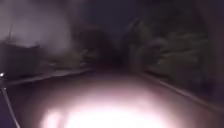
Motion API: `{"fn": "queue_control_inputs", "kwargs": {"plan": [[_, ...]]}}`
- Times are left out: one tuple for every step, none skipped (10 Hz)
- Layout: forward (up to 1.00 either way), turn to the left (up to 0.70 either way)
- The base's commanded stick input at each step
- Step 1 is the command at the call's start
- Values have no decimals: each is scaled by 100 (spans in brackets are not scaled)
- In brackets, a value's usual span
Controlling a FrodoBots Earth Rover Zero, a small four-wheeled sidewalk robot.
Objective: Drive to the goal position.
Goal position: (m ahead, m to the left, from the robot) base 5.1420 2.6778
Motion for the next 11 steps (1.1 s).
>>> {"fn": "queue_control_inputs", "kwargs": {"plan": [[50,0],[50,0],[50,0],[50,0],[50,0],[50,0],[50,0],[50,0],[50,0],[50,0],[50,0]]}}
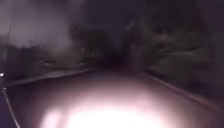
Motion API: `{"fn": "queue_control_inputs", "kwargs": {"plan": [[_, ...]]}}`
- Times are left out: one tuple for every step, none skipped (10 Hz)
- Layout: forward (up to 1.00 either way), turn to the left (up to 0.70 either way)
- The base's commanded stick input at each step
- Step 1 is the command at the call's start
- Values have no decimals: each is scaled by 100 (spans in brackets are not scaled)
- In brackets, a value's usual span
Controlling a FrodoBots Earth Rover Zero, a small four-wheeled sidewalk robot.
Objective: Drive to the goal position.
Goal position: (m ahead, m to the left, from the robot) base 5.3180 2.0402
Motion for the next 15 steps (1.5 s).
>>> {"fn": "queue_control_inputs", "kwargs": {"plan": [[50,0],[50,0],[50,0],[50,0],[50,0],[50,0],[50,0],[50,0],[50,0],[50,0],[50,0],[50,0],[50,0],[50,0],[50,0]]}}
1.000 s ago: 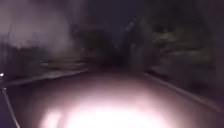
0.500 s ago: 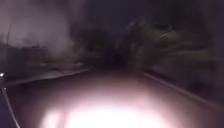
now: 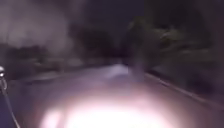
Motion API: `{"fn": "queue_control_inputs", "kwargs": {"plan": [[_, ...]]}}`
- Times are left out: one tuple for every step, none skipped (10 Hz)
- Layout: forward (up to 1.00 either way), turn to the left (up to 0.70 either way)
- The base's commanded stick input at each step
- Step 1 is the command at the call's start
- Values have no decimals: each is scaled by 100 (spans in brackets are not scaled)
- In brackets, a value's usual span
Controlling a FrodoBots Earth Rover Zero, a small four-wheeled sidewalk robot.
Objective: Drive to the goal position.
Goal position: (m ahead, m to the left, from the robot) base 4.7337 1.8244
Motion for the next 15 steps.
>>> {"fn": "queue_control_inputs", "kwargs": {"plan": [[50,0],[50,0],[50,9],[50,14],[50,3],[50,0],[50,0],[50,0],[50,0],[50,0],[50,0],[50,10],[50,12],[50,13],[50,7]]}}
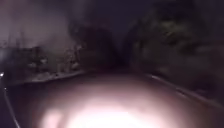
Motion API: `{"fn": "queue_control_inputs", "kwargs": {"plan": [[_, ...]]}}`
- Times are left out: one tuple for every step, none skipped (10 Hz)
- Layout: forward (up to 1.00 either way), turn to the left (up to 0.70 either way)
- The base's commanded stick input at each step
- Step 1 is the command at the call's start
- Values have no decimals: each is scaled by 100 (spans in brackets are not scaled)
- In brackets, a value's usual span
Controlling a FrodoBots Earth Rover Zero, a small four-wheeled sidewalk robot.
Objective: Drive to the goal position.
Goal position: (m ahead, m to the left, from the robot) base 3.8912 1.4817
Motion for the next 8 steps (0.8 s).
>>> {"fn": "queue_control_inputs", "kwargs": {"plan": [[50,0],[50,0],[50,0],[50,0],[50,2],[50,2],[50,0],[50,0]]}}
